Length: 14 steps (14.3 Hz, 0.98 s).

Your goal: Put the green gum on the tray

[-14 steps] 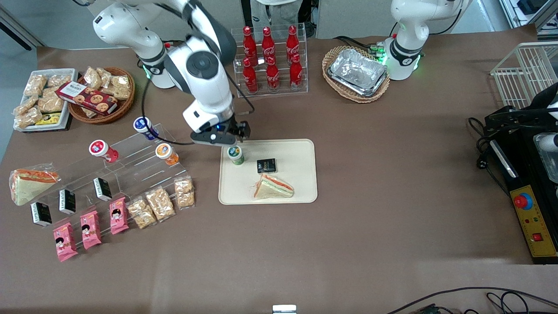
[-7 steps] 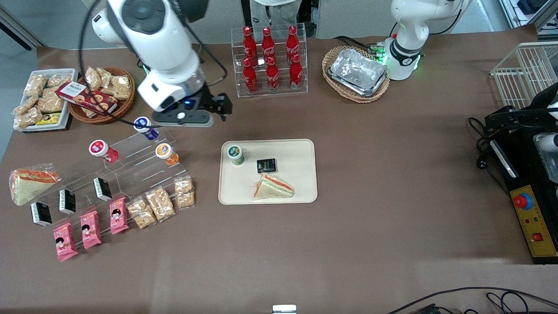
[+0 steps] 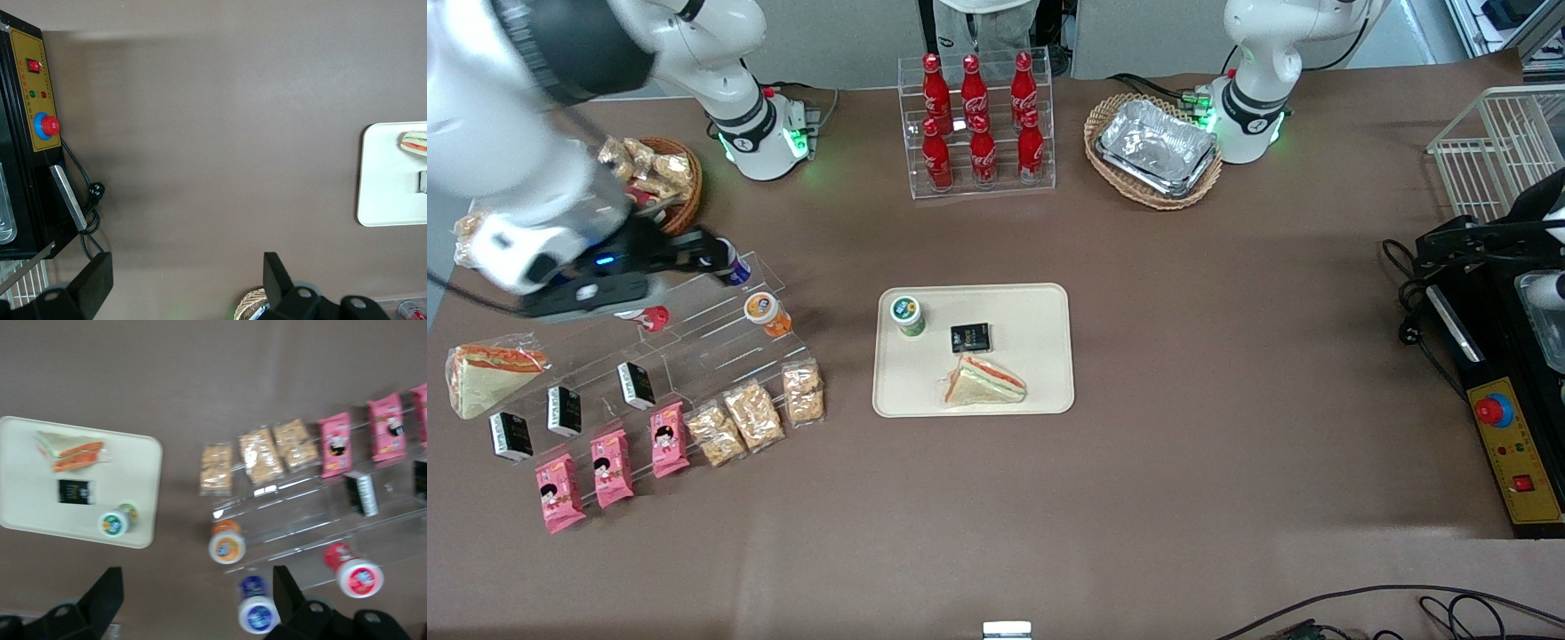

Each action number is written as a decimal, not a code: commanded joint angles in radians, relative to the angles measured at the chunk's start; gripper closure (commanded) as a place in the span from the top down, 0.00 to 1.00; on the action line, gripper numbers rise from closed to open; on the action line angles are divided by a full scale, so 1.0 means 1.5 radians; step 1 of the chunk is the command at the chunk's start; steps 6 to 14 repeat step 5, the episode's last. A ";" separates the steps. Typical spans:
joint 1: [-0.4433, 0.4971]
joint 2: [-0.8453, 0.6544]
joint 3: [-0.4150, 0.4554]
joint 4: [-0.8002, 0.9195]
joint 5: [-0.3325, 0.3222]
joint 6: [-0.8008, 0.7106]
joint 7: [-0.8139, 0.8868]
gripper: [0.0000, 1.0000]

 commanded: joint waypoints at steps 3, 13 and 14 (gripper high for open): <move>-0.097 -0.003 -0.042 0.009 0.012 -0.017 -0.112 1.00; -0.079 -0.003 -0.078 0.009 0.011 -0.017 -0.118 1.00; -0.079 -0.003 -0.078 0.009 0.011 -0.017 -0.118 1.00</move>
